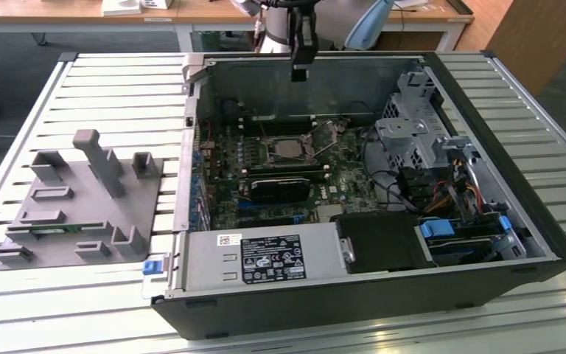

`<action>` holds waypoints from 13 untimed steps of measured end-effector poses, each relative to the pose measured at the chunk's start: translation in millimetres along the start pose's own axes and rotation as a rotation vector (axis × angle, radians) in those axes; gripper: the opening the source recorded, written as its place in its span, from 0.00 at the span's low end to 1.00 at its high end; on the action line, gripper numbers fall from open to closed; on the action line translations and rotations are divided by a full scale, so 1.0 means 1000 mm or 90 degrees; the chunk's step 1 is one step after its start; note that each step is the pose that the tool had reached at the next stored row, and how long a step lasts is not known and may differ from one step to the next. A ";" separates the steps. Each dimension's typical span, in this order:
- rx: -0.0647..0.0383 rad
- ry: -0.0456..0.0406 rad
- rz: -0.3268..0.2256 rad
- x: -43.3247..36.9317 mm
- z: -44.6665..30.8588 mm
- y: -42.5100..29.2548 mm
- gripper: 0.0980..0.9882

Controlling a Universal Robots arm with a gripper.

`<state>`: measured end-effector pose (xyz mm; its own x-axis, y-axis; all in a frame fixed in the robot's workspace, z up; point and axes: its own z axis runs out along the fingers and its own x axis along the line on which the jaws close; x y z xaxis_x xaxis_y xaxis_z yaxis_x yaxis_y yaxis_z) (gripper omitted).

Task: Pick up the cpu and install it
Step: 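Close the cpu cover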

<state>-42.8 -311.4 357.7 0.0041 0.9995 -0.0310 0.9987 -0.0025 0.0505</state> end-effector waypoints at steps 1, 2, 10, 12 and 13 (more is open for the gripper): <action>0.000 0.0000 0.000 0.0000 -0.0005 0.0000 0.01; 0.000 0.0000 0.000 0.0000 -0.0011 0.0000 0.01; 0.000 0.0000 0.000 -0.0002 -0.0054 0.0003 0.01; 0.000 0.0000 0.000 -0.0002 -0.0065 0.0003 0.01; 0.000 0.0000 0.000 -0.0002 -0.0070 0.0003 0.01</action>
<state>-42.8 -311.4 364.7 0.0041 0.9995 -0.0309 0.9987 -0.0026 0.0504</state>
